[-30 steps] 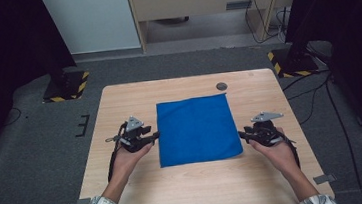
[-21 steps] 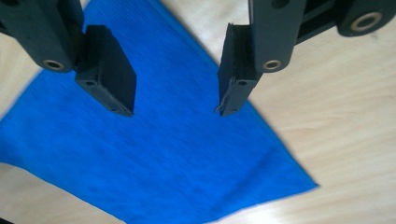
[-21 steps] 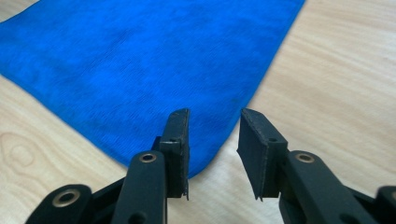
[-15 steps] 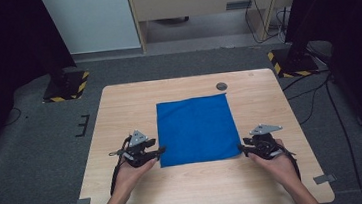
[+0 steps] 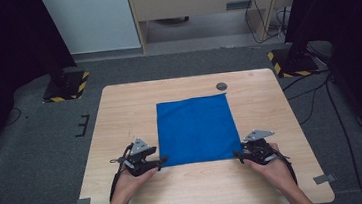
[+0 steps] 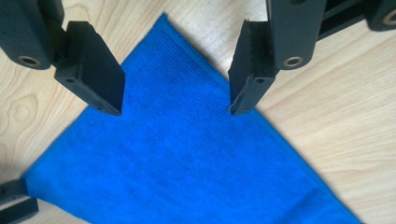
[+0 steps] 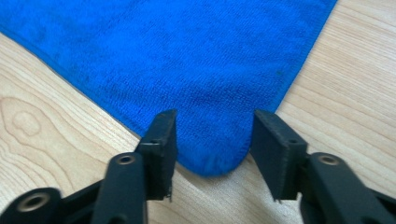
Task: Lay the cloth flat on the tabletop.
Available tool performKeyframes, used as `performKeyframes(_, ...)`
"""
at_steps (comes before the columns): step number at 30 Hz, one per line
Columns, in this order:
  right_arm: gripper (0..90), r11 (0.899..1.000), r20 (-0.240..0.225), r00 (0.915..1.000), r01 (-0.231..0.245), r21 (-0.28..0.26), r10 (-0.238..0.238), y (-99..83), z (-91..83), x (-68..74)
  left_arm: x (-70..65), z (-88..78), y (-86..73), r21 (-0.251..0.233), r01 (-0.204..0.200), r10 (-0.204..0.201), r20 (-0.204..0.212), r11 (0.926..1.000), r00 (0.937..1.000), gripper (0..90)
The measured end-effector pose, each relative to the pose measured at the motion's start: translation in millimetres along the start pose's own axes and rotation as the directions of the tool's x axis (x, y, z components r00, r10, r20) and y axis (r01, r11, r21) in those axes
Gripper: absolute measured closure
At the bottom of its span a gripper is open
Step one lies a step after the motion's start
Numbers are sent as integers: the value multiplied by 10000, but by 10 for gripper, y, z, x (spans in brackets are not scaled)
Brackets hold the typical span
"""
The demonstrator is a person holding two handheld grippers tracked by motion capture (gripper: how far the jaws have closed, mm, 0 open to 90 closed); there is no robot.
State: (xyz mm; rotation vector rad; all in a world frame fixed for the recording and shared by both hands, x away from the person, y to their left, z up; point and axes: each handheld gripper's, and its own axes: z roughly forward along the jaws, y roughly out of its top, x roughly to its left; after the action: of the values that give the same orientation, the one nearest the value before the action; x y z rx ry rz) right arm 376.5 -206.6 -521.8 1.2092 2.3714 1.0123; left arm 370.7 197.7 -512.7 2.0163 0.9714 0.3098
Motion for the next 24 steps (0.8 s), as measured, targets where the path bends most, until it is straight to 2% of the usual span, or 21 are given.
performKeyframes(2, 596, 9998, -30, 9999, 142, 99, -142, -4, 16, 13, -6, 16, -5, 54, 114, -114, 101, 9999, 9999, 375)
performKeyframes(6, 716, 9993, -26, 9995, 303, 224, -302, -9, 38, 28, -33, 63, -31, 449, -64, 63, 31, 9990, 10000, 433)
performKeyframes(8, 770, 9989, -181, 9991, 386, 256, -381, -5, 39, 28, -45, 78, -41, 620, -186, 188, -21, 9979, 9998, 469)
performKeyframes(11, 848, 9983, -252, 9984, 505, 288, -498, -1, 43, 46, -41, 84, -45, 744, -111, 111, 2, 9972, 9999, 531)
performKeyframes(16, 875, 9979, -315, 9978, 592, 268, -584, 6, 49, 51, -44, 119, -64, 1218, -121, 121, 8, 9925, 9999, 624)
performKeyframes(19, 879, 9977, -334, 9976, 608, 284, -599, 7, 47, 52, -47, 125, -66, 1319, -247, 264, -115, 9910, 9996, 672)
performKeyframes(23, 881, 9972, -399, 9972, 646, 384, -631, 1, 18, 66, -26, 108, -57, 1561, -213, 233, -112, 9875, 9997, 844)
performKeyframes(24, 882, 9971, -401, 9972, 646, 395, -630, -4, 6, 73, -32, 100, -57, 1653, -320, 339, -83, 9857, 9994, 873)
